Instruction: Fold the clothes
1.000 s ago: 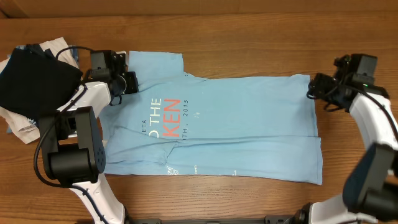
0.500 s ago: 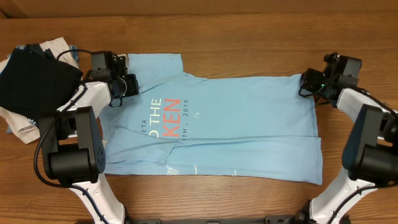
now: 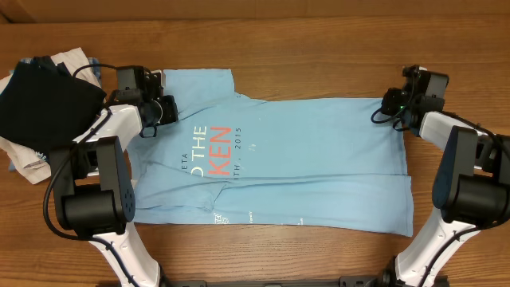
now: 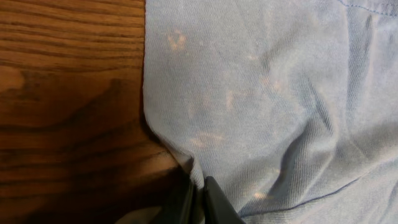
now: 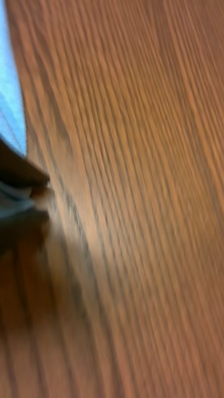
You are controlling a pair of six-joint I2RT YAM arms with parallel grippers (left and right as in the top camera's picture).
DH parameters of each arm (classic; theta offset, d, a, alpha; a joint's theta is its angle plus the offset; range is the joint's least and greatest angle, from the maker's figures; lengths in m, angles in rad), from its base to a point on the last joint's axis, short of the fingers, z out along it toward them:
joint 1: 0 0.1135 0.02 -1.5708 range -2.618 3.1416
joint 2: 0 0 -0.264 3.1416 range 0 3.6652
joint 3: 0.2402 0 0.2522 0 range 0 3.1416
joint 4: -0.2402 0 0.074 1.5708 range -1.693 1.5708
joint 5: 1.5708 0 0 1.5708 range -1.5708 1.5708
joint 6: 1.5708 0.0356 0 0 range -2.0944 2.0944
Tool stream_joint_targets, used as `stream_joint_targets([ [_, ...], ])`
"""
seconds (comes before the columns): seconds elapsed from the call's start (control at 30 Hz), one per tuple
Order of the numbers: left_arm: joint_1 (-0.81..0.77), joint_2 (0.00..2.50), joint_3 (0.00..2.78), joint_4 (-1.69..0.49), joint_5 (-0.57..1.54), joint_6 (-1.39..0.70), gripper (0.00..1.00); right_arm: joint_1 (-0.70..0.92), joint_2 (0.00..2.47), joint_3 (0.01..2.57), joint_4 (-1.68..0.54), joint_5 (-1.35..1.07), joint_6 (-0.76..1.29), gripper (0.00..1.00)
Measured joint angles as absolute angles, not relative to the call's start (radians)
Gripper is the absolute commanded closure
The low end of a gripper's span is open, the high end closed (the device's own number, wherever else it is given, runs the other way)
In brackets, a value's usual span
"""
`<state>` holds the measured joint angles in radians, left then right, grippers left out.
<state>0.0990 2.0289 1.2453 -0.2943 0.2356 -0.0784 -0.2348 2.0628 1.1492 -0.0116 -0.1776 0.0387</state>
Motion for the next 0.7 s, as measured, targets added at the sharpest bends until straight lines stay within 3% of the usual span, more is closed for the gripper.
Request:
stream_joint_targets([
  [0.4,0.099,2.024,1.248,-0.303,0.271,-0.102,0.96,-0.258,2.063,1.169,-0.064,-0.156,0.1,0.96],
  [0.7,0.123,1.922,1.266,-0.309,0.314,-0.119,0.96,-0.262,1.985,1.222,-0.329,-0.145,0.105,0.96],
])
